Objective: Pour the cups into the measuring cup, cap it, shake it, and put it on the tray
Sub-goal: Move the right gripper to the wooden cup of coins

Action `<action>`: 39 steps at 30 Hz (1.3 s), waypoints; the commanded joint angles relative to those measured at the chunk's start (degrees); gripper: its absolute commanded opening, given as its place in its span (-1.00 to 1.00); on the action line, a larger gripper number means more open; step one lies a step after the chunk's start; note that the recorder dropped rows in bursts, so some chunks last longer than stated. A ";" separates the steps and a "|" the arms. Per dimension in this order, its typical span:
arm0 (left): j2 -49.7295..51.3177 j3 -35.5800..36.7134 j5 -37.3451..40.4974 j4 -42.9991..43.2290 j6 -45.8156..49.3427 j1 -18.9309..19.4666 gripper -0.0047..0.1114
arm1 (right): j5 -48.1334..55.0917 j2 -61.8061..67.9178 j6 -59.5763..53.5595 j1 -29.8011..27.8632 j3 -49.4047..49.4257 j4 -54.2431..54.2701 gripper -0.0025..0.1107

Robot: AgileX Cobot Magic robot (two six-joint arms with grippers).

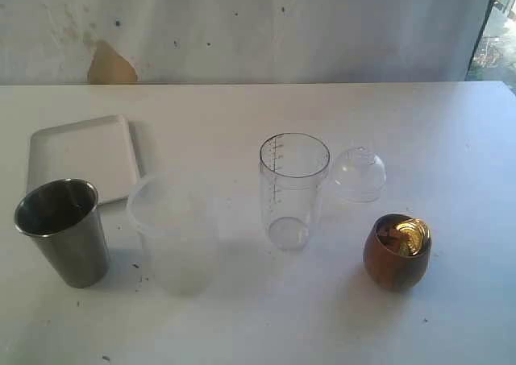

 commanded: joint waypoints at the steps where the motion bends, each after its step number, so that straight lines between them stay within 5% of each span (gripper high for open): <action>1: -0.23 0.28 -0.43 0.14 -0.35 -0.19 -0.92 | -7.82 -0.37 0.27 0.31 0.26 -0.58 -0.96; 9: -0.23 0.28 -0.43 0.14 -0.35 -0.19 -0.92 | -30.90 -0.37 1.38 0.31 0.26 -0.46 -0.96; 13: -0.23 0.28 -0.43 0.14 -0.35 -0.19 -0.92 | -31.17 -0.37 3.51 0.31 0.26 -0.58 -0.94; 15: -0.23 0.28 -0.43 0.14 -0.35 -0.19 -0.92 | -31.65 -0.37 5.71 0.31 0.26 -0.58 -0.60; 16: -0.23 0.28 -0.43 0.14 -0.35 -0.19 -0.92 | -32.29 -0.37 6.47 0.31 0.26 -0.68 -0.19; 17: -0.23 0.28 -0.43 0.14 -0.35 -0.19 -0.92 | -32.47 -0.37 6.47 0.31 0.26 -0.68 0.00; 18: -0.23 0.28 -0.43 0.14 -0.35 -0.19 -0.92 | -32.47 1.56 7.40 0.31 0.26 -0.68 0.47; 20: -0.23 0.28 -0.43 0.14 -0.35 -0.19 -0.92 | -32.74 6.28 12.28 0.60 0.26 -3.13 0.79; 26: -0.23 0.28 -0.43 0.14 -0.35 -0.19 -0.92 | -48.28 27.88 31.76 2.66 0.26 -35.91 0.80; 34: -0.23 0.28 -0.43 0.14 -0.35 -0.19 -0.92 | -56.90 52.04 20.39 2.66 0.26 -35.94 0.78; 39: -0.23 0.28 -0.43 0.14 -0.35 -0.19 -0.92 | -67.62 68.64 7.11 2.66 0.26 -24.74 0.78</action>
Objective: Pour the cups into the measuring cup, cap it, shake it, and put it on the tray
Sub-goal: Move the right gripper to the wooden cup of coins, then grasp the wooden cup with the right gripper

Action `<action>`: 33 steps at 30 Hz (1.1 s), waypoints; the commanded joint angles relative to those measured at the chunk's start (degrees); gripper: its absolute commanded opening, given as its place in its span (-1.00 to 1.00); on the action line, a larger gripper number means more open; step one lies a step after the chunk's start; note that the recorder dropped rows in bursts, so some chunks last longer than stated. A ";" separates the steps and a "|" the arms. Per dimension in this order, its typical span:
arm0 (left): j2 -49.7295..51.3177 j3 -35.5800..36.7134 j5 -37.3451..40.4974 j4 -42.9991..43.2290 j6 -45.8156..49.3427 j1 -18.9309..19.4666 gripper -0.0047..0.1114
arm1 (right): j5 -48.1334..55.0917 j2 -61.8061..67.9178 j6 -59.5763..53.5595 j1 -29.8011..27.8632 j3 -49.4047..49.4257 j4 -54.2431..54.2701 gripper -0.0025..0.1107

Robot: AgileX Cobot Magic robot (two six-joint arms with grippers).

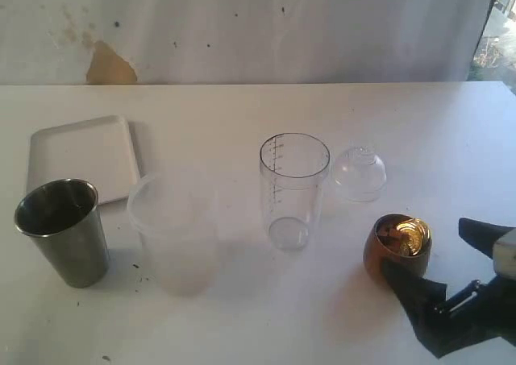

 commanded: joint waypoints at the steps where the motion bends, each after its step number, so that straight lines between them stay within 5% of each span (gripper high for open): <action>1: -0.23 0.28 -0.43 0.14 -0.35 -0.19 -0.92 | -8.72 10.81 -7.70 -0.01 0.26 5.59 0.78; 14: -0.23 0.28 -0.43 0.14 -0.35 -0.19 -0.92 | -23.15 41.07 -16.04 -0.01 -7.45 8.87 0.78; 33: -0.23 0.28 -0.43 0.14 -0.35 -0.19 -0.92 | -25.60 54.20 -15.92 -0.01 -16.46 9.71 0.78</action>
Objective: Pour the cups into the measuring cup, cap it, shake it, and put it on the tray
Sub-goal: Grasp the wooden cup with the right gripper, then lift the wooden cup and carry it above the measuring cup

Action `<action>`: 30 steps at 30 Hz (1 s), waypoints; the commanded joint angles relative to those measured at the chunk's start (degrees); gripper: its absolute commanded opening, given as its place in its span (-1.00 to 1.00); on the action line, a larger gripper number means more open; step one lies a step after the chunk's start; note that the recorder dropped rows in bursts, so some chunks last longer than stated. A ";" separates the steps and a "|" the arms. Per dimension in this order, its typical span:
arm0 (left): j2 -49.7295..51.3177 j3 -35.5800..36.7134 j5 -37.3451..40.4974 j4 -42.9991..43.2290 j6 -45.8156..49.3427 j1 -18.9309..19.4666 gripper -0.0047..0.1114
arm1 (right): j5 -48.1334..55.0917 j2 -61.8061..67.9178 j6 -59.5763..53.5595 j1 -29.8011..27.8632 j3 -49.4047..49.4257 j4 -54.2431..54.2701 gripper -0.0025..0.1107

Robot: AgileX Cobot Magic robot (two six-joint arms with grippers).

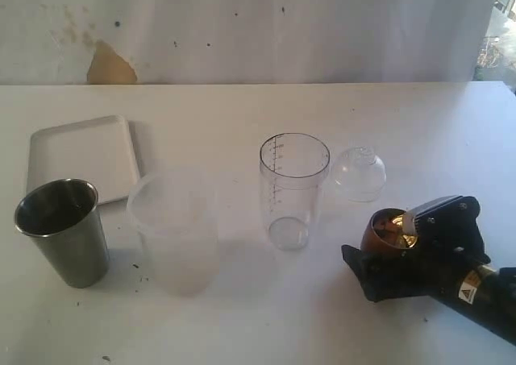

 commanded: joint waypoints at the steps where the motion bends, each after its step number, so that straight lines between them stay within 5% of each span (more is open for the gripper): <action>1: -0.23 0.28 -0.43 0.14 -0.35 -0.19 -0.92 | -1.10 1.58 -0.61 -0.01 -0.51 0.25 0.78; 4: -0.23 0.28 -0.43 0.14 -0.35 -0.19 -0.92 | -1.23 1.56 -0.52 -0.01 -0.51 0.14 0.72; 7: -0.23 0.28 -0.43 0.14 -0.35 -0.19 -0.92 | -1.45 1.56 -0.10 -0.01 -0.51 -0.35 0.47; 16: -0.23 0.28 -0.43 0.14 -0.35 -0.19 -0.92 | 0.35 -0.72 2.37 -0.01 -0.38 -9.99 -0.95; 26: -0.23 0.28 -0.43 0.14 -0.35 -0.19 -0.92 | 4.37 -14.16 10.62 -0.01 -0.50 -7.59 -0.96; 30: -0.23 0.28 -0.43 0.14 -0.35 -0.19 -0.92 | 15.34 -22.12 13.98 -0.01 -4.24 -5.07 -0.96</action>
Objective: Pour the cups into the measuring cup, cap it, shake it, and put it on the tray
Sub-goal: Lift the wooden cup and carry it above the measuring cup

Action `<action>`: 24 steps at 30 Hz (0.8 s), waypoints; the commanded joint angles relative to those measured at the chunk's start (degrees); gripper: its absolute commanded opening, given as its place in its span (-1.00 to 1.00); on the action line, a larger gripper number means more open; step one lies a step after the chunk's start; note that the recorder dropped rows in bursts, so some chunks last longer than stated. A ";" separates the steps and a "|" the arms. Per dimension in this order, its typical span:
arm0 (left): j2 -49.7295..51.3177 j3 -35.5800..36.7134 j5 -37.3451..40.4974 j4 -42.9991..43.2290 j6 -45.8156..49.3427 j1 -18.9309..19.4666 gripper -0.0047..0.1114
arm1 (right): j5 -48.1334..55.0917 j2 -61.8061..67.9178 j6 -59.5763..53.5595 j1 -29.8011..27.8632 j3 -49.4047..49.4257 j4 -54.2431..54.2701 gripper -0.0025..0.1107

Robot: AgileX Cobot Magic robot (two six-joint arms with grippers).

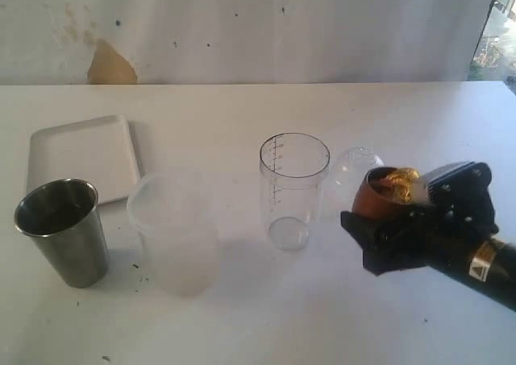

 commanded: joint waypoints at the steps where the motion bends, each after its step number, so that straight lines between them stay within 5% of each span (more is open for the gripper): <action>1: -0.23 0.28 -0.43 0.14 -0.35 -0.19 -0.92 | 11.92 -8.98 4.57 -0.01 -5.20 2.24 -0.96; 6: -0.23 0.28 -0.43 0.14 -0.35 -0.19 -0.92 | 24.09 -14.63 13.25 -0.01 -14.90 -1.86 -0.96; 14: -0.23 0.28 -0.43 0.14 -0.35 -0.19 -0.92 | 36.69 -15.06 25.29 -0.01 -30.08 -26.64 -0.96; 19: -0.23 0.28 -0.43 0.14 -0.35 -0.19 -0.92 | 37.64 -14.94 26.25 0.32 -33.67 -39.40 -0.96; 24: -0.23 0.28 -0.43 0.14 -0.35 -0.19 -0.92 | 36.35 -12.32 26.73 2.99 -36.38 -39.54 -0.96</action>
